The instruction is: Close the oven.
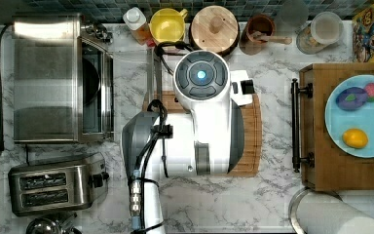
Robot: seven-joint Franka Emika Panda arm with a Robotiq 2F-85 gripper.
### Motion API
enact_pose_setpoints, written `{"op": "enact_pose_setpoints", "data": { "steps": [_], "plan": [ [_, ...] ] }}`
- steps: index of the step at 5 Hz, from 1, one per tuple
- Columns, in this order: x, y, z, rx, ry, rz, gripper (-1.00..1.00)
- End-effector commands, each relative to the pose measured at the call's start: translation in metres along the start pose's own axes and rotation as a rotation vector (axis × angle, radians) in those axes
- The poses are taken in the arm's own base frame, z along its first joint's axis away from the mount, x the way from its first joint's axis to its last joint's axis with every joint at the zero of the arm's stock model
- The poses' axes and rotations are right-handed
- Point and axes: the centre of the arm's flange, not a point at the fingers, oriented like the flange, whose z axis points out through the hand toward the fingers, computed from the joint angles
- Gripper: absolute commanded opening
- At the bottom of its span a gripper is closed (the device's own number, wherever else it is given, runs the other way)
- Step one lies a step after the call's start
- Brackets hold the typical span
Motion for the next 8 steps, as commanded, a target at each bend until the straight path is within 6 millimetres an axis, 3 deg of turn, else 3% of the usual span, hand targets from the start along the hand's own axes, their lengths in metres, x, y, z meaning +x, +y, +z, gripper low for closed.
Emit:
{"op": "enact_pose_setpoints", "data": {
  "steps": [1, 2, 3, 5, 7, 8],
  "plan": [
    [-0.003, -0.003, 0.004, -0.007, -0.002, -0.010, -1.00],
    [0.010, 0.010, 0.024, 0.120, -0.061, -0.135, -1.00],
    [0.037, 0.022, 0.057, 0.214, -0.152, -0.236, -1.00],
    [0.056, 0.051, 0.100, 0.468, -0.090, -0.434, -1.00],
    [0.052, 0.027, 0.128, 0.648, -0.121, -0.589, -1.00],
    [0.038, 0.008, 0.149, 0.713, -0.114, -0.632, -1.00]
  ]
}}
